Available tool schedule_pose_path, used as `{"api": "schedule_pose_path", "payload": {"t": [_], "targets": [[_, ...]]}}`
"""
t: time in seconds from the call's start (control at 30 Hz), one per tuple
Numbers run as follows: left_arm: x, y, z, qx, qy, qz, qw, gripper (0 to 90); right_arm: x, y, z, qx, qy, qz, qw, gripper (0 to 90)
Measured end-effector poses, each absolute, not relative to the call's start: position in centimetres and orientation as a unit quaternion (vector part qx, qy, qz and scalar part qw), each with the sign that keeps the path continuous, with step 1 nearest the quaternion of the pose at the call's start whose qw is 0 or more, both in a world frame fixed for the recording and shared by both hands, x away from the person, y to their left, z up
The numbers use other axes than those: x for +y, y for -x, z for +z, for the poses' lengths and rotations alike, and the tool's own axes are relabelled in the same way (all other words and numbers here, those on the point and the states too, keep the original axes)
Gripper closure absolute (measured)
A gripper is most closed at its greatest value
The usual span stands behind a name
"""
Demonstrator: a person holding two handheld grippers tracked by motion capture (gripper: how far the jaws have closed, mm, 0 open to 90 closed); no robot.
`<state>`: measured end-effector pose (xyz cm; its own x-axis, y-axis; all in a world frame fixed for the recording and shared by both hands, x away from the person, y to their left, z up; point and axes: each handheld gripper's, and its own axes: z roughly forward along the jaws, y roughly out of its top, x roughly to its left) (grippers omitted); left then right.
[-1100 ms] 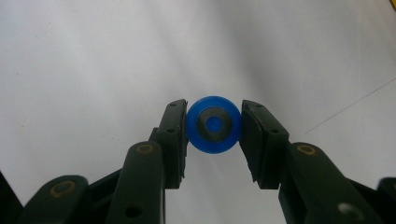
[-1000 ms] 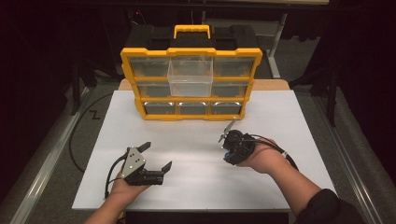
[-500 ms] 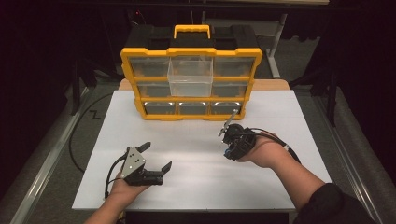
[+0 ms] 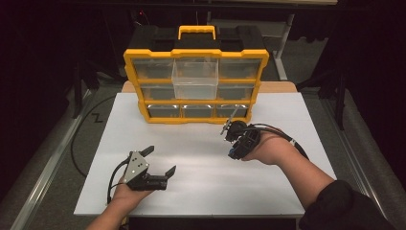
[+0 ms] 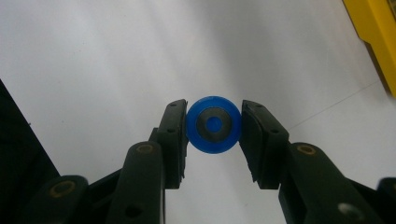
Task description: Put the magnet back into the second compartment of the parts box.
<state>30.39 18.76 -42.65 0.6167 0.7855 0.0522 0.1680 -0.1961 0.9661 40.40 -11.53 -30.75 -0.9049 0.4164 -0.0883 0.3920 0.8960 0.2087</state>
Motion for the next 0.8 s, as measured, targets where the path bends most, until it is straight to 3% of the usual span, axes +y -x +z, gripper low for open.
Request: {"api": "schedule_pose_path", "payload": {"t": [0.8], "targets": [[18.8, -30.4, -42.6, 0.330, -0.720, 0.284, 0.541, 2.3, -10.9, -41.0, -27.3, 0.976, -0.191, 0.070, 0.072, 65.0]]}}
